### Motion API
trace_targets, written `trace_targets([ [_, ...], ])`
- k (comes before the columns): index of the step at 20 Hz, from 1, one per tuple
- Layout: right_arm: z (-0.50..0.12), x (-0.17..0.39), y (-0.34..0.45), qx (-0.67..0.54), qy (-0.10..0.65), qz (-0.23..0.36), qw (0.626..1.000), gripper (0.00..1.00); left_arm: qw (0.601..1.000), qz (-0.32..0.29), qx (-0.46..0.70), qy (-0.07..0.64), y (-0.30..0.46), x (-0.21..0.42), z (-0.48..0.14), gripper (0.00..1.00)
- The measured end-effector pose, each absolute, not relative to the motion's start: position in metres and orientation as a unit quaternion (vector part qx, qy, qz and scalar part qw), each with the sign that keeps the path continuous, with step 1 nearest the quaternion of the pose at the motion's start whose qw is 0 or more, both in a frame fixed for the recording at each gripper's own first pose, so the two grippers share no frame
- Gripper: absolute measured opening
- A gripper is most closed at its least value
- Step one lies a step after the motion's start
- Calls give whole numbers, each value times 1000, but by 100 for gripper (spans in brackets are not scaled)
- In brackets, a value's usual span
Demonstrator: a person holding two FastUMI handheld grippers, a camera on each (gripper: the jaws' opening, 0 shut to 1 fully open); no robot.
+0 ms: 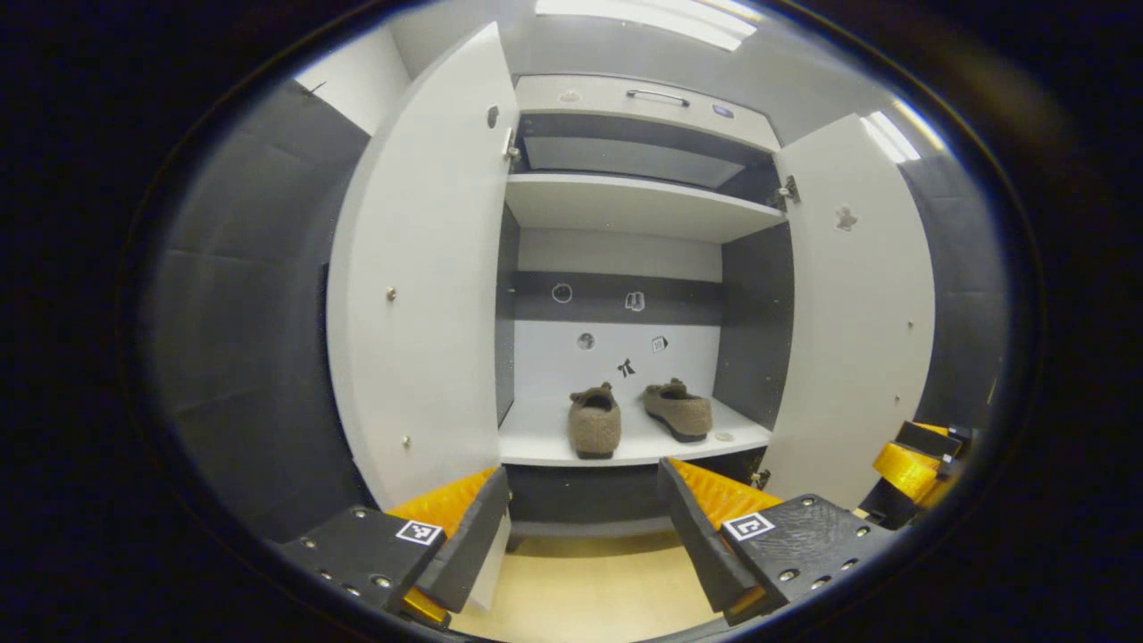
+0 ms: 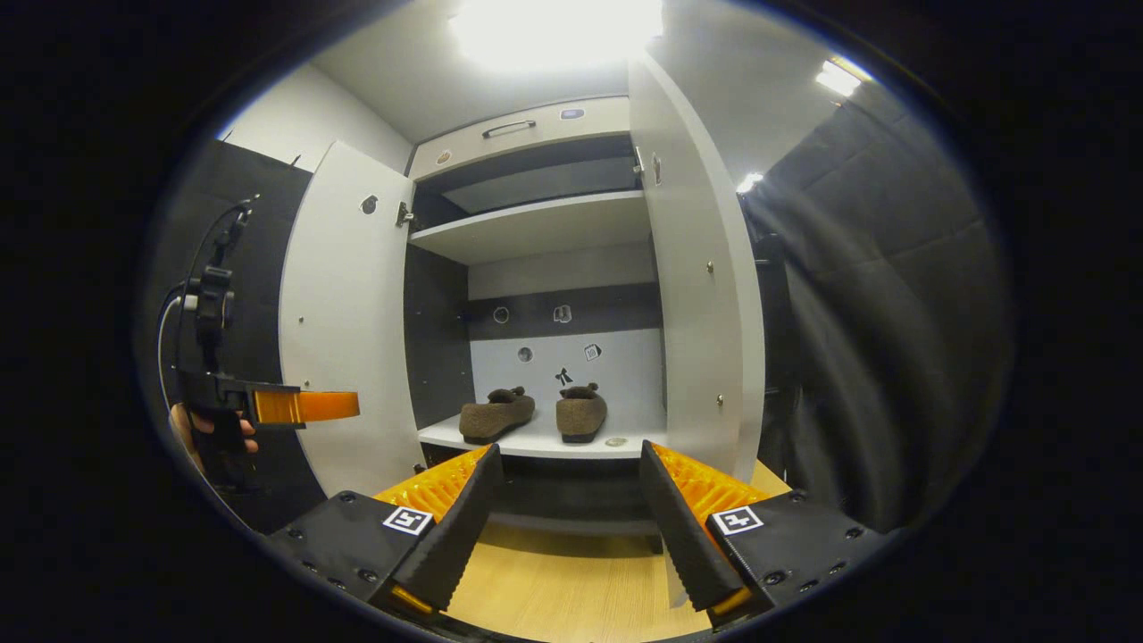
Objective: Grab one shoe with the right hand and put it into the shoe cabinet, grab the other shoe with the left hand and put it into the shoe cabinet; then close the right door with the right hand and the left door with the left hand.
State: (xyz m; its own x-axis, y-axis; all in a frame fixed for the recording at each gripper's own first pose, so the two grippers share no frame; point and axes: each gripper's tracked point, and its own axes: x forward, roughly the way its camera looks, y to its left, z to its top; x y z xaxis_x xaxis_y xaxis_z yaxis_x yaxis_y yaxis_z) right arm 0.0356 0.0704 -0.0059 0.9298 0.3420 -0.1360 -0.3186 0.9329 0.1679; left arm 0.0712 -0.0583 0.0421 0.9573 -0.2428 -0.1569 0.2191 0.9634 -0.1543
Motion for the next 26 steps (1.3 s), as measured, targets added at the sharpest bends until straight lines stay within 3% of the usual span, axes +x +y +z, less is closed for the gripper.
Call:
trace_targets([
  [6,22,41,9,61,66,123,988,98,989,-101,-74,81,-26,44,41,98],
  [14,43,65,-90,34,60,-5,998,96,990,-71,-91,83,11,36,35,98],
  [19,47,93,-133,0,51,-118,992,98,991,-38,-89,89,41,37,25,100],
  [21,42,105,-135,-5,60,-136,989,98,991,-26,-95,93,53,35,21,98],
  [22,39,112,-134,-8,66,-143,988,92,991,-19,-97,95,61,34,20,100],
  [25,33,122,-134,-23,77,-158,984,92,991,5,-97,95,85,28,16,98],
  [26,34,122,-132,-19,75,-152,985,96,991,13,-97,95,93,27,16,98],
])
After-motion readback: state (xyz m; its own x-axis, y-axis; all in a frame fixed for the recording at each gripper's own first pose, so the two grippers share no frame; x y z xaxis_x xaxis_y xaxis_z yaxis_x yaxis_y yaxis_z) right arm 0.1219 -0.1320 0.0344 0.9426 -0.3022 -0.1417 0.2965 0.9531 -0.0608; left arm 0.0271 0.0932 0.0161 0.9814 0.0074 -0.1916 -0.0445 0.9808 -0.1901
